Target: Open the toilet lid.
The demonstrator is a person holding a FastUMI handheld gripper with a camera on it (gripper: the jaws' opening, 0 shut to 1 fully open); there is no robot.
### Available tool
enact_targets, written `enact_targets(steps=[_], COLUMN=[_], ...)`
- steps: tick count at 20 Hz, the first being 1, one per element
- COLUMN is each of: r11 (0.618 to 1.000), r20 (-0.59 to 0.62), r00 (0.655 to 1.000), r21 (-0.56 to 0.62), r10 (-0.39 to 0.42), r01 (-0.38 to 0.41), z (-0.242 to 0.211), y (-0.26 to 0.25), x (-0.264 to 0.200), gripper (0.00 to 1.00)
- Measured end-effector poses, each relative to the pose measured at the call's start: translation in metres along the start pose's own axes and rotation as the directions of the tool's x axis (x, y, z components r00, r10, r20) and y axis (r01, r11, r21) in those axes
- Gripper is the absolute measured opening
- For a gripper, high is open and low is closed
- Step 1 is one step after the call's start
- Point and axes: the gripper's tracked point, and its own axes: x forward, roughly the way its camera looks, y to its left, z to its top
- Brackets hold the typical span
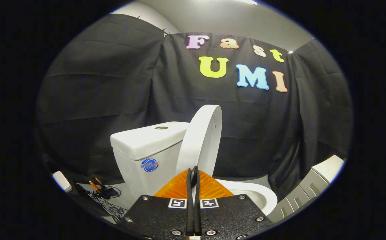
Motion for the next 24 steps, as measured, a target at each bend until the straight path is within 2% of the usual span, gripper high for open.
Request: enact_targets(steps=[7, 15, 18, 19, 21, 22, 23, 24], r11=[0.997, 0.988, 0.989, 0.990, 0.981, 0.979, 0.979, 0.977], r20=[0.011, 0.022, 0.026, 0.030, 0.014, 0.017, 0.033, 0.052], r00=[0.999, 0.997, 0.997, 0.996, 0.983, 0.982, 0.985, 0.987], r21=[-0.068, -0.140, -0.133, -0.117, -0.073, -0.080, -0.116, -0.157], r10=[0.049, 0.070, 0.067, 0.087, 0.182, 0.187, 0.170, 0.151], r01=[-0.048, -0.067, -0.063, -0.083, -0.180, -0.185, -0.165, -0.141], z=[0.005, 0.007, 0.006, 0.006, -0.002, -0.004, -0.001, 0.007], y=[0.036, 0.060, 0.059, 0.062, 0.074, 0.070, 0.059, 0.045], x=[0.015, 0.025, 0.029, 0.029, 0.026, 0.025, 0.019, 0.014], gripper=[0.00, 0.00, 0.00, 0.00, 0.06, 0.24, 0.28, 0.44])
